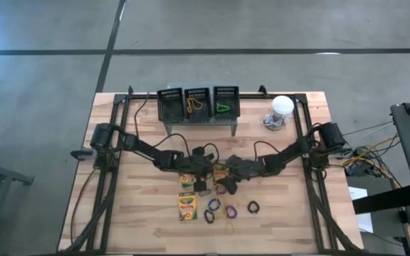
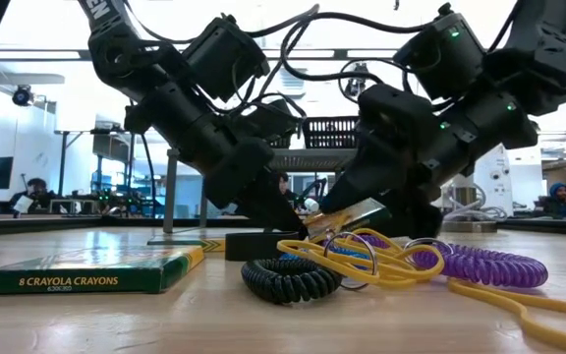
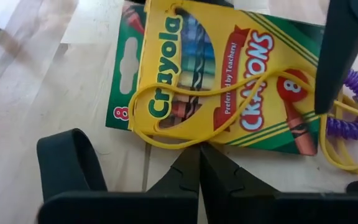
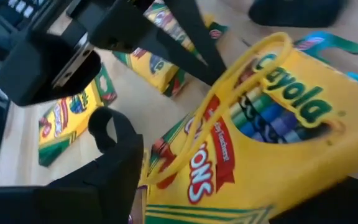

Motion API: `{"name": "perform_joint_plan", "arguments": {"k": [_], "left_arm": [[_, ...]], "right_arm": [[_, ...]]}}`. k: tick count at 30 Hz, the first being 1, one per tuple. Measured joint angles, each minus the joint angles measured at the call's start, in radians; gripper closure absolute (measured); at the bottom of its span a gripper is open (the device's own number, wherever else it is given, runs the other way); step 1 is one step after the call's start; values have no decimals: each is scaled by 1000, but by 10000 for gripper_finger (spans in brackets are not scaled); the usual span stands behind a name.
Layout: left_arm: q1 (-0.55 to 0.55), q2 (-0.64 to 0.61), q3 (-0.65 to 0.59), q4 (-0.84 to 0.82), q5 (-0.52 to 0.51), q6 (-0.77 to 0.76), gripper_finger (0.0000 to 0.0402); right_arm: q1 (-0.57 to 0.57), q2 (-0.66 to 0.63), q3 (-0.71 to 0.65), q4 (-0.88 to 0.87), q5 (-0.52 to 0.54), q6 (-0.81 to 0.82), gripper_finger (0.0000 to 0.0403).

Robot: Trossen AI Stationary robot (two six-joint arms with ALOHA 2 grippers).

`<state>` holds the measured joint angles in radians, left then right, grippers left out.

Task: Pick & Place Office Desk Supplies
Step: Put the top left crayon box of into the left black bin

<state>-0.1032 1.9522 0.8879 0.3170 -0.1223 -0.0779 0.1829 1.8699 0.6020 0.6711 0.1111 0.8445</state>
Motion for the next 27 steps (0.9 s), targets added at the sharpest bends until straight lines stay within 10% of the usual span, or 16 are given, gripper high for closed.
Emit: {"name": "perform_joint_plan", "arguments": {"k": [9,27], "left_arm": [[0,-61,12,-79,-16,1,396],[-2,-589,-57,-250,-27,27,396]], "right_arm": [[44,-23,-11,-5,173,-102,223],[269,-28,18,115,628,-483,360]]}}
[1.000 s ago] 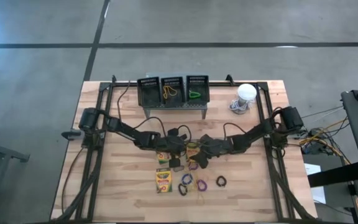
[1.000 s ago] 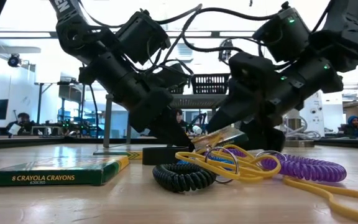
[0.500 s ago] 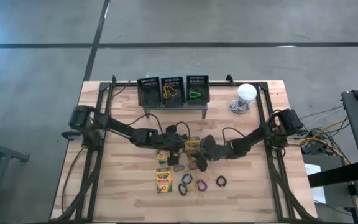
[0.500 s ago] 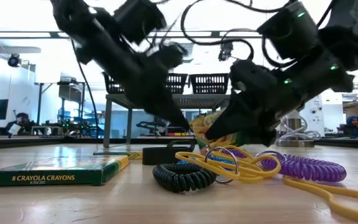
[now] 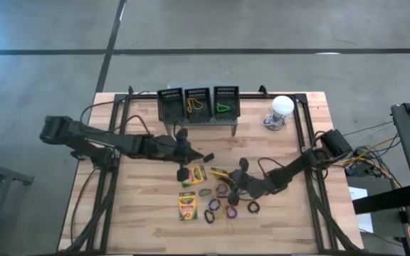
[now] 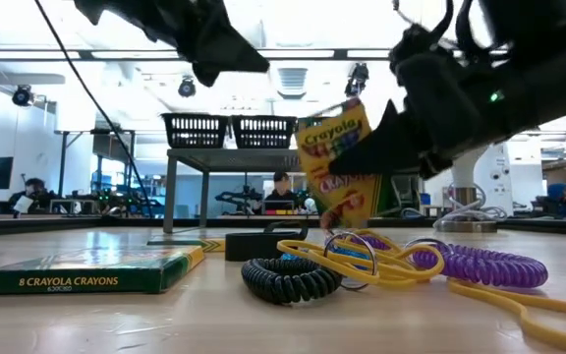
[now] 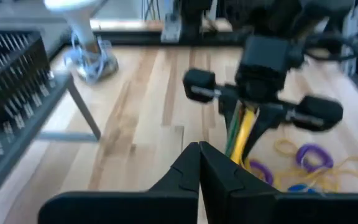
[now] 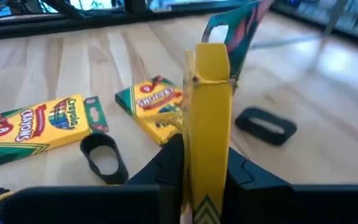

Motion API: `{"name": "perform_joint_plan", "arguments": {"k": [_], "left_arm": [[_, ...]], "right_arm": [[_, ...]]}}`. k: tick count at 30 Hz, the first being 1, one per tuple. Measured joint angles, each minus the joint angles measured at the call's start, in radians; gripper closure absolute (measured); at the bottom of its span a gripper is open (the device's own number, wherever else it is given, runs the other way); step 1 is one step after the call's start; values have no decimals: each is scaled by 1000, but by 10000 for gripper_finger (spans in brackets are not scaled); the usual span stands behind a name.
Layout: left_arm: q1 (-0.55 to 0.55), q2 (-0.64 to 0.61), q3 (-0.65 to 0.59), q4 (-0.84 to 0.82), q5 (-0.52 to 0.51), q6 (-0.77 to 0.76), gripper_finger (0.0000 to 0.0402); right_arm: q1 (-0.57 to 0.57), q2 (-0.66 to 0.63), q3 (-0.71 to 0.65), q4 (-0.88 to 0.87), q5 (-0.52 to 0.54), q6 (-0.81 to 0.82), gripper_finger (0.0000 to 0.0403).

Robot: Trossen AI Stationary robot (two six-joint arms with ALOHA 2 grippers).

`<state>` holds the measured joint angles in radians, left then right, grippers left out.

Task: Pick & Place Office Desk Supplies
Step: Put the top left crayon box of into the left black bin

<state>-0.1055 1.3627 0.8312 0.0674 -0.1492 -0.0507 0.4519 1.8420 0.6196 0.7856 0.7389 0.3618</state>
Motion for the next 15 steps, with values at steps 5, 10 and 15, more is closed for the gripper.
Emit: {"name": "perform_joint_plan", "arguments": {"k": [5,10,15], "left_arm": [[0,12,-78,171,85,82,385],[0,112,-115,396,200,107,323],[0,222,-85,463,210,106,237]], "right_arm": [[48,-1,28,-3,112,-104,351],[61,4,37,0,155,-153,348],[61,21,31,-6,155,-145,352]]}}
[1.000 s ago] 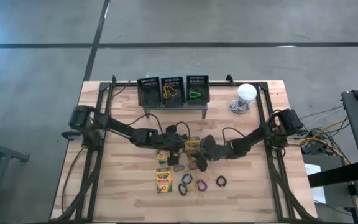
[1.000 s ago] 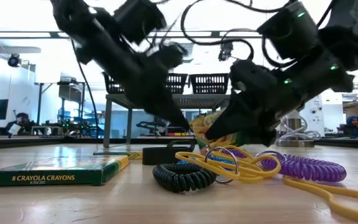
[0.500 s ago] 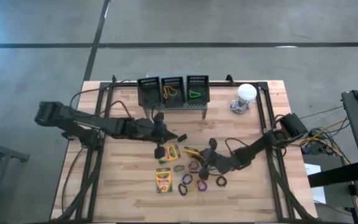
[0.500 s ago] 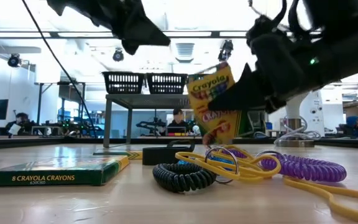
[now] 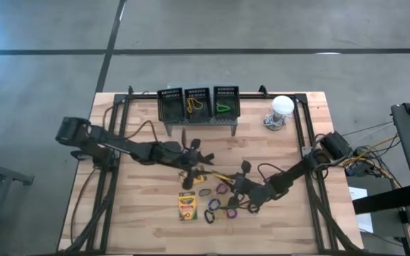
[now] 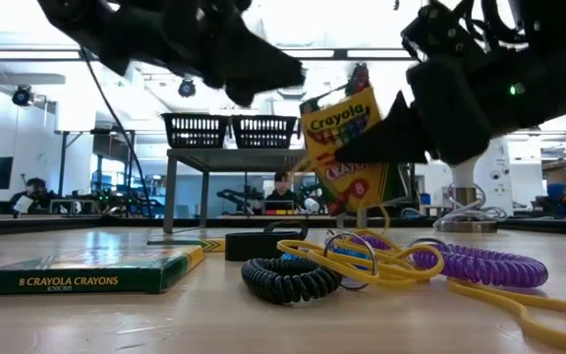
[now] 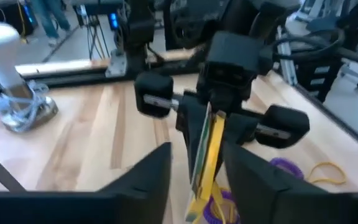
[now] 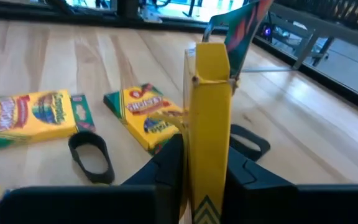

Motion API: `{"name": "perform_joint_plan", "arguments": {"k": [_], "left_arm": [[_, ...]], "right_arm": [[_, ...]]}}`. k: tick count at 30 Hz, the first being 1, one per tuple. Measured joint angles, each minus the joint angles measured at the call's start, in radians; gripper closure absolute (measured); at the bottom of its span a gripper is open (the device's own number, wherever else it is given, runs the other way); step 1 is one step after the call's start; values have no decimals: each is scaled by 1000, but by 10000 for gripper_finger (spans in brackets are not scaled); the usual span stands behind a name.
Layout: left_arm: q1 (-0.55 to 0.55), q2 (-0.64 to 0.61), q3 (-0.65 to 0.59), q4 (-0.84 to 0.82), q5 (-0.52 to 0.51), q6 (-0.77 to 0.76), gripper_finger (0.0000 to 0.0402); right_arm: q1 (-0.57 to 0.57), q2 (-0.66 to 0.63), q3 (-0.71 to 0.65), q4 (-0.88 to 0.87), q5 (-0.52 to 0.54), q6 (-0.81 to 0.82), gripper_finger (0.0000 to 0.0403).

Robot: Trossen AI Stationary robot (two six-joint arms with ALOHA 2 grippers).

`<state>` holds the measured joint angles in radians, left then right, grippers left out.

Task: Pick & Place Office Desk Supplies
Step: Put the top left crayon box of into the left black bin

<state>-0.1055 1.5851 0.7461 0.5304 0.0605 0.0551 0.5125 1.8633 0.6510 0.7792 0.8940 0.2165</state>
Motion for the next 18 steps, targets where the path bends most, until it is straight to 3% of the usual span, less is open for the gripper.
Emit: {"name": "perform_joint_plan", "arguments": {"k": [5,18], "left_arm": [[0,81,41,-7,0,-10,192],[-8,160,42,130,53,-27,194]], "right_arm": [[1,0,-2,4,-1,-3,353],[2,2,-3,23,-1,-10,349]]}}
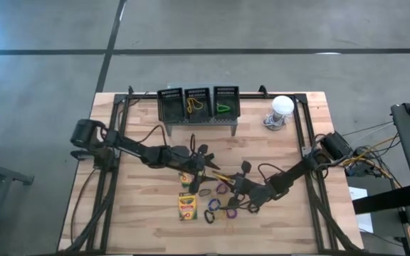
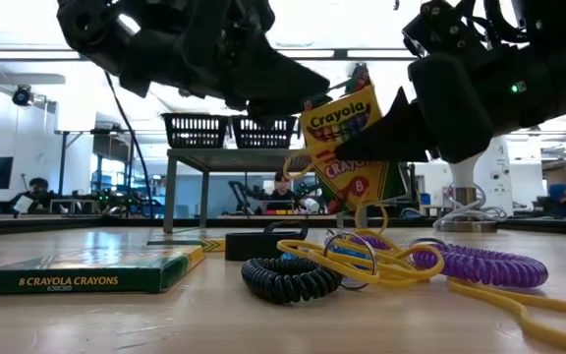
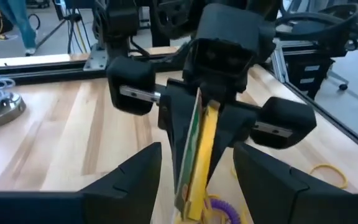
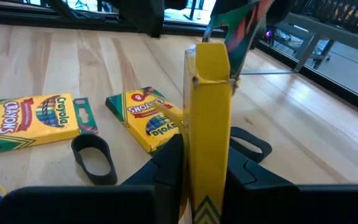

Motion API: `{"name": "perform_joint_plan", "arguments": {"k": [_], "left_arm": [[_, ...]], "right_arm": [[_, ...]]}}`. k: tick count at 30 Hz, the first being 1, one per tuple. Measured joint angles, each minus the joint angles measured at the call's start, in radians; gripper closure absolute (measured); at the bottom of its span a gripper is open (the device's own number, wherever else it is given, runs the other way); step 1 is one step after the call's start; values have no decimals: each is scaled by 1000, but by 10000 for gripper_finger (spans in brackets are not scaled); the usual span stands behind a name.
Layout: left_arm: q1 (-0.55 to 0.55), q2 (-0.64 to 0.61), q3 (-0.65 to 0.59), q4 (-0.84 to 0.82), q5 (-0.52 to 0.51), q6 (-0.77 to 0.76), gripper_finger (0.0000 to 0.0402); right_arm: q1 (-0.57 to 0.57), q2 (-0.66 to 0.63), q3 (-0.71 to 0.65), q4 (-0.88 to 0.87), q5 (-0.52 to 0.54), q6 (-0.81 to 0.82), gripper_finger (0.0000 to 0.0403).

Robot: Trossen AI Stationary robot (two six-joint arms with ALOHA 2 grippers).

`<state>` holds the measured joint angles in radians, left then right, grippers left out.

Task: Pick & Place Office Desk Supplies
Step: Put the top left crayon box of into the left black bin

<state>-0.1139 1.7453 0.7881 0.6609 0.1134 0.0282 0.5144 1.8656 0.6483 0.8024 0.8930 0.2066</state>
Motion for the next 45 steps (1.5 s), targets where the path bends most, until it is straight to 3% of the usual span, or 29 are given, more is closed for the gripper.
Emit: {"name": "perform_joint_plan", "arguments": {"k": [8,13,27,33,36,39,42,45], "left_arm": [[-5,63,12,52,-5,-9,156],[-6,93,37,51,-8,21,165],[-7,108,41,44,-16,48,325],[-8,104,41,13,-9,51,376],[-8,95,40,1,-13,51,376],[-9,46,40,-57,-51,51,364],[-19,-39,62,-207,-153,57,355],[-37,-147,115,-413,-243,83,358]], "right_arm": [[0,0,2,4,-2,0,349],[0,0,2,10,-3,-1,349],[0,0,2,17,-6,26,346],[-3,-3,2,-6,-108,34,298],[-3,-29,8,-117,-148,92,260],[-1,-87,36,-365,-172,201,224],[1,-148,67,-632,-198,345,195],[15,-188,73,-772,-177,444,177]]}}
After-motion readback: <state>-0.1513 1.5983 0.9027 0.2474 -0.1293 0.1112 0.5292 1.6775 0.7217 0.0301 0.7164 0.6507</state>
